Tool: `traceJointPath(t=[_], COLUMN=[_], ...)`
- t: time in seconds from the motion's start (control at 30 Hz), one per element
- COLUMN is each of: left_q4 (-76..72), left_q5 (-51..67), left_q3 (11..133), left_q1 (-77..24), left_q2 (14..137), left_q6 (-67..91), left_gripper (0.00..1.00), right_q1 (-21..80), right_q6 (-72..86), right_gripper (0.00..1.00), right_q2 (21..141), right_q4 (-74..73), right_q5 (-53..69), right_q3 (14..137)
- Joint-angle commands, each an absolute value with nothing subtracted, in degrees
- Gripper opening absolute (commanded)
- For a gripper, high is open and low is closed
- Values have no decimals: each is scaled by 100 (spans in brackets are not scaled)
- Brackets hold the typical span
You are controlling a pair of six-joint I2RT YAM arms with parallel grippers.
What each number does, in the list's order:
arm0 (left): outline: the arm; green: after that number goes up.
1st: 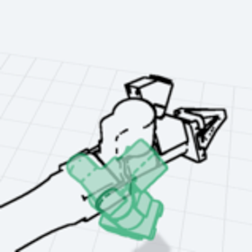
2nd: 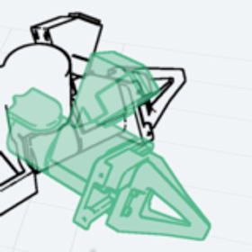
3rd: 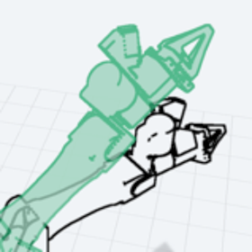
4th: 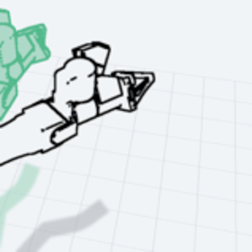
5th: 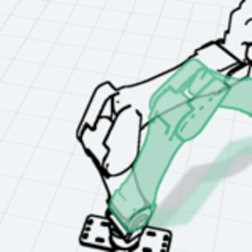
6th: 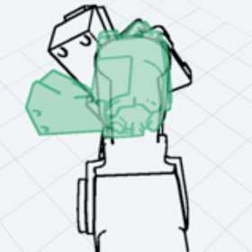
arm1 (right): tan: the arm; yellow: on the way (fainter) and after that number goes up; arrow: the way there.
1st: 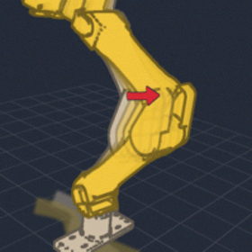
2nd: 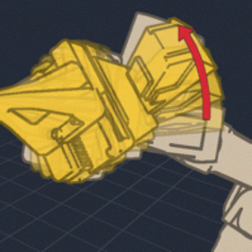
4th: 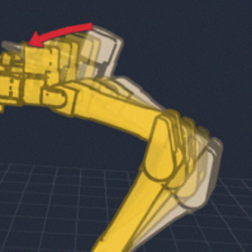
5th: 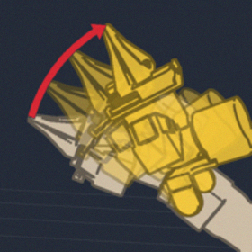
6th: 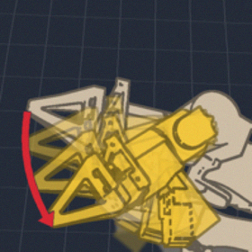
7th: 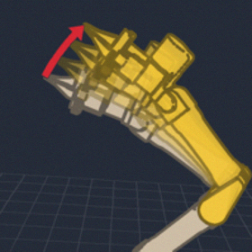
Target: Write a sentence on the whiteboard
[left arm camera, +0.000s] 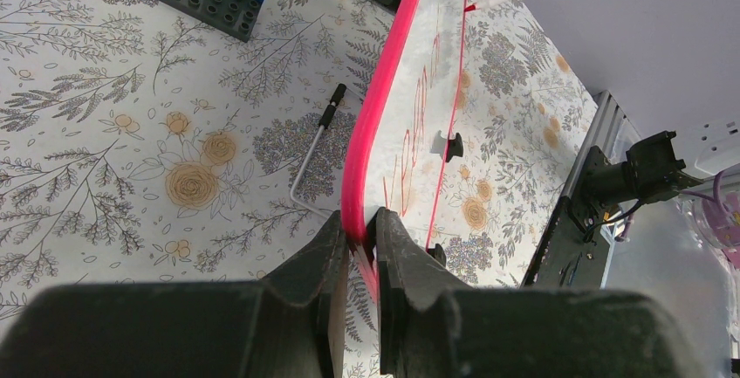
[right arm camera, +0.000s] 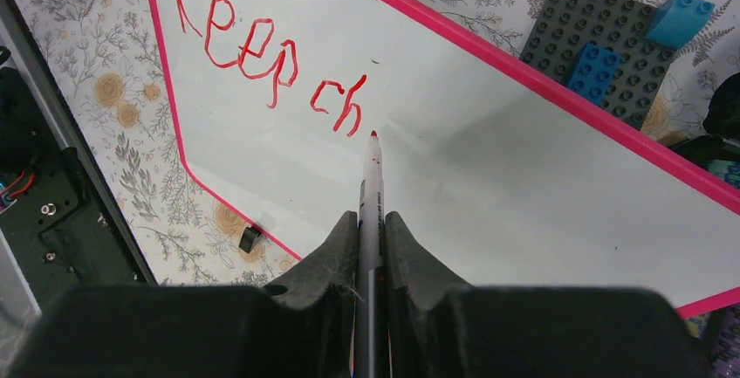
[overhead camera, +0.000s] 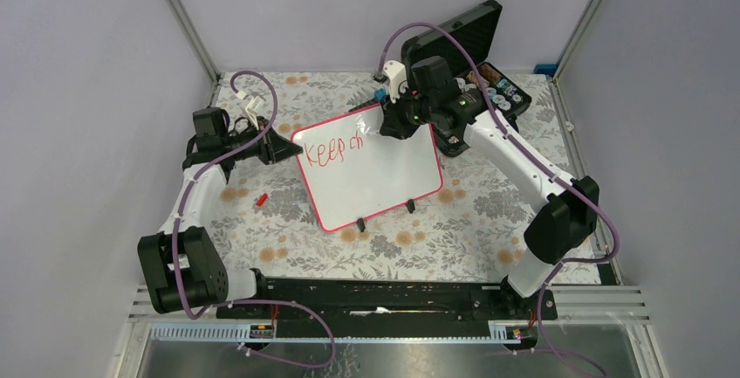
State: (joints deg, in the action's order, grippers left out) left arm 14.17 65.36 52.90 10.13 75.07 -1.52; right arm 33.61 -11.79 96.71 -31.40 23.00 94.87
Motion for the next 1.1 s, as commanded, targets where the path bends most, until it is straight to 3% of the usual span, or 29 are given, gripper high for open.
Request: traceJointPath(t=[0.0, 1.07], left_q4=[1246, 1254], left_q5=[6463, 6490], left_q3=[5339, 5362], left_q1=[921, 923], left_q2=[7427, 7462], left_q6=[-527, -544], left_gripper=[0, 0], right_q1=[3339, 3348], right_q6=[-1182, -1082], right_gripper=[0, 0], right_q2=[9728, 10073], right_q4=[-2992, -2973], right_q5=[2250, 2407], right_q3=[9722, 9854])
